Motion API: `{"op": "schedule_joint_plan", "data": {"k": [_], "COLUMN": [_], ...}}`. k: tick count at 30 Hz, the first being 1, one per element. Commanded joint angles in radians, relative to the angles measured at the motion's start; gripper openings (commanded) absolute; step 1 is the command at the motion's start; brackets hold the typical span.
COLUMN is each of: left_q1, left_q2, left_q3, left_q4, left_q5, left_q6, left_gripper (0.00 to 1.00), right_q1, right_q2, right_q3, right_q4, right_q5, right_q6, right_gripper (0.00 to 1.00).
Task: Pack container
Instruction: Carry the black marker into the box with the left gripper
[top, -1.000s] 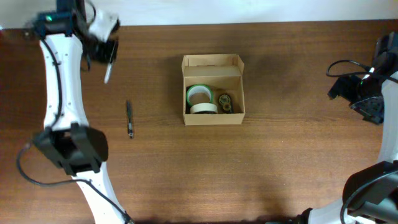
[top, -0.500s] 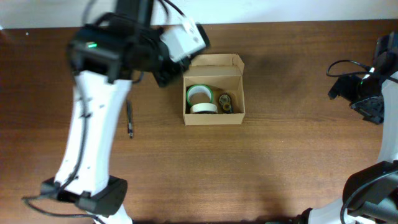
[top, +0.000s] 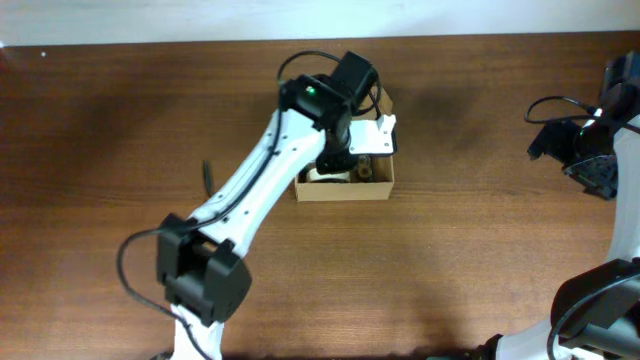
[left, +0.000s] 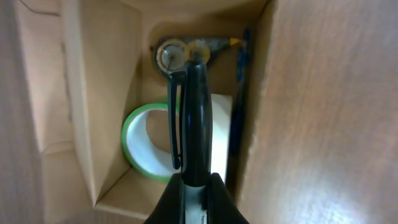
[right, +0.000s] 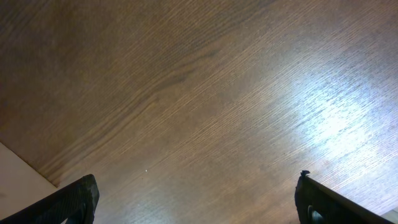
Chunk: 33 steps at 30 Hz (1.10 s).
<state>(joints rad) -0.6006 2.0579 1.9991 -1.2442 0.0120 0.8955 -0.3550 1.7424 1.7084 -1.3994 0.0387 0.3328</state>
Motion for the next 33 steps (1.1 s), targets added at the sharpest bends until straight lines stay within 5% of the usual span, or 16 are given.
{"op": "schedule_joint_plan", "data": {"k": [1,33], "left_q1": [0.005,-0.025], "left_q2": [0.059,0.164], "left_q3": [-0.006,-0.009], "left_q4": [0.016,0.047], "left_q5": [-0.043,0.005], "left_q6": [0.019,0.011], "left_gripper": [0.01,0.02], "right_q1": [-0.006,-0.006], "right_q2": [0.008,0.008], "right_q3": [-0.004,-0.004], "right_q4": [0.000,0.000], "right_q5": [-0.002,-0.002], "right_q6": [0.002,0.002], "right_gripper": [0.99,0.99]}}
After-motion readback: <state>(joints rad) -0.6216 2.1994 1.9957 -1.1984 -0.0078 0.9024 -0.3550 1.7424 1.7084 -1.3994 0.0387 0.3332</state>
